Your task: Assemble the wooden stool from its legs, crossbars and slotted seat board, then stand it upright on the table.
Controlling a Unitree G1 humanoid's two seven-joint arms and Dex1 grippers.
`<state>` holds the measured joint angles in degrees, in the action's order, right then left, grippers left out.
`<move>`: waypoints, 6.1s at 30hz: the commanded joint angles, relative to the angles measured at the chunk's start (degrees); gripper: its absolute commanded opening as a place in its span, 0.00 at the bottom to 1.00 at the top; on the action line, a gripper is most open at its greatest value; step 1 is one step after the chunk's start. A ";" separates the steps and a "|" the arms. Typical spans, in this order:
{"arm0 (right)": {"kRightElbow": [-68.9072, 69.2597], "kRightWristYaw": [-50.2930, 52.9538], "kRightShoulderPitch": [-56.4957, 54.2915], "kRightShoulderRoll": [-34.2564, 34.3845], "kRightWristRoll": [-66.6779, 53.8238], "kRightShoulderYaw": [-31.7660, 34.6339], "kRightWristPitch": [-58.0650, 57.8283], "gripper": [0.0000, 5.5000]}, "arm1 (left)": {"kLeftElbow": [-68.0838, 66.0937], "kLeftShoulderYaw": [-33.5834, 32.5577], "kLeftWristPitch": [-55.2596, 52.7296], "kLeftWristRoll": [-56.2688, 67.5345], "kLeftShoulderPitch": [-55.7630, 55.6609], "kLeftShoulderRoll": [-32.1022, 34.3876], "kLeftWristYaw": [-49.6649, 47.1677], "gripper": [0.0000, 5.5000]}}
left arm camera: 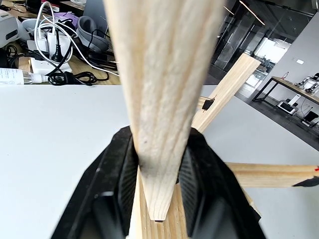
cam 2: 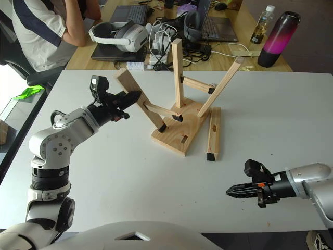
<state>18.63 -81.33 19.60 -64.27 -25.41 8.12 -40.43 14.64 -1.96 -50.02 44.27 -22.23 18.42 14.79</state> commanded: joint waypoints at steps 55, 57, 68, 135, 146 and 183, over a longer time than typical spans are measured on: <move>-18.86 32.85 -7.22 14.45 18.13 -8.26 25.91 0.04 | 12.67 2.29 24.13 -27.58 -0.51 -3.63 -8.27 0.52; -22.58 39.35 -12.56 19.31 15.47 -4.77 21.61 0.09 | 13.68 0.03 30.93 -31.92 -0.13 -4.24 -11.21 0.57; -23.95 57.14 -28.83 37.91 3.91 1.52 6.14 0.41 | 11.70 6.36 44.63 -38.89 6.34 -9.62 -10.62 0.86; 0.10 42.07 -50.43 39.11 4.67 -9.81 30.21 0.37 | 8.98 -2.83 5.16 7.72 -17.85 -9.20 3.39 0.98; 3.09 44.88 -47.21 42.49 4.22 -12.02 28.52 0.37 | 7.43 -5.21 7.48 11.06 -13.15 -20.93 -11.89 0.66; -6.37 31.54 -58.61 26.26 -24.05 3.84 -5.16 0.85 | -14.25 -1.64 7.77 1.33 -34.87 7.12 17.11 0.19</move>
<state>14.58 -49.05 -31.45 -36.41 -42.88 7.88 -40.60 3.87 -8.19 -40.74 48.49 -52.30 20.76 22.83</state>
